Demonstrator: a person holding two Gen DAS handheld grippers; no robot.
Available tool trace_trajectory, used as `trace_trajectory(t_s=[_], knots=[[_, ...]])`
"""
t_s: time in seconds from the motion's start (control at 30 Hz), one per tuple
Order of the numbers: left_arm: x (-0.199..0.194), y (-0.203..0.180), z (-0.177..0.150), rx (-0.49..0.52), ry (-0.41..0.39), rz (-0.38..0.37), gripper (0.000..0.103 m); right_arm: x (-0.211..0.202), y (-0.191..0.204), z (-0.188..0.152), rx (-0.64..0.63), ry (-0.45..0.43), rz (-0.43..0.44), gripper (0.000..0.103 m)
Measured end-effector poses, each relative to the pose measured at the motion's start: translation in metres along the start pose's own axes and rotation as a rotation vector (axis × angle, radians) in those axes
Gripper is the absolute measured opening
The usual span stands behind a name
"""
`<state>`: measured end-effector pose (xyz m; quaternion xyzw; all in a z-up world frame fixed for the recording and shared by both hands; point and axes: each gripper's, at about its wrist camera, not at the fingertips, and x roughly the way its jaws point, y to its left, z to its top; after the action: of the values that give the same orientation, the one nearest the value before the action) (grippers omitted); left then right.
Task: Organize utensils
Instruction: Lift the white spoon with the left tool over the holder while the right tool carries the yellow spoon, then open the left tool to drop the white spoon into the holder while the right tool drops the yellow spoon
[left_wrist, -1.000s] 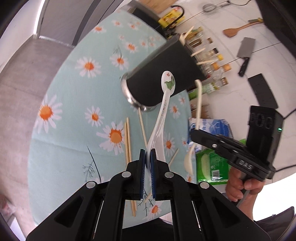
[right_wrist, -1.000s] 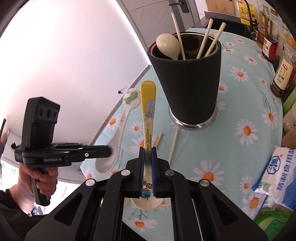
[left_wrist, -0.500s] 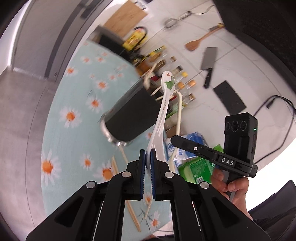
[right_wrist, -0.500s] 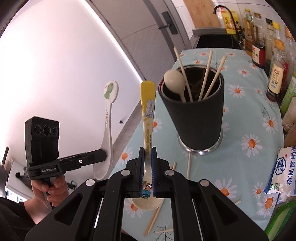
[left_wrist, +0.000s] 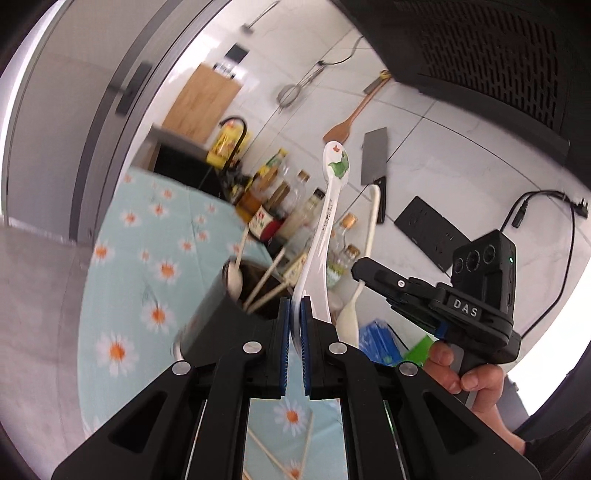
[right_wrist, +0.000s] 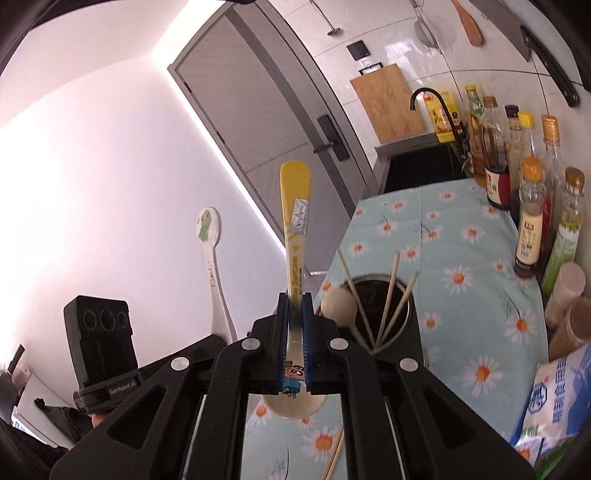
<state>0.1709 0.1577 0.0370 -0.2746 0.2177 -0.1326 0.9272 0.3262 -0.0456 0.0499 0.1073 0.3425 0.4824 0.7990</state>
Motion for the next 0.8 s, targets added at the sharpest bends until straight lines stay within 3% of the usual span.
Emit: trace_trajectory(t_s=[0.37,0.8], knots=[[0.029,-0.024,0.031,0.084,-0.099,0.061,0.004,0.014,-0.021,0.045,-0.054,-0.065,0.032,0.008],[0.082,-0.007,0.02,0.119,-0.106,0.155,0.004,0.048,-0.054,0.044,-0.055,-0.092,0.033,0.008]])
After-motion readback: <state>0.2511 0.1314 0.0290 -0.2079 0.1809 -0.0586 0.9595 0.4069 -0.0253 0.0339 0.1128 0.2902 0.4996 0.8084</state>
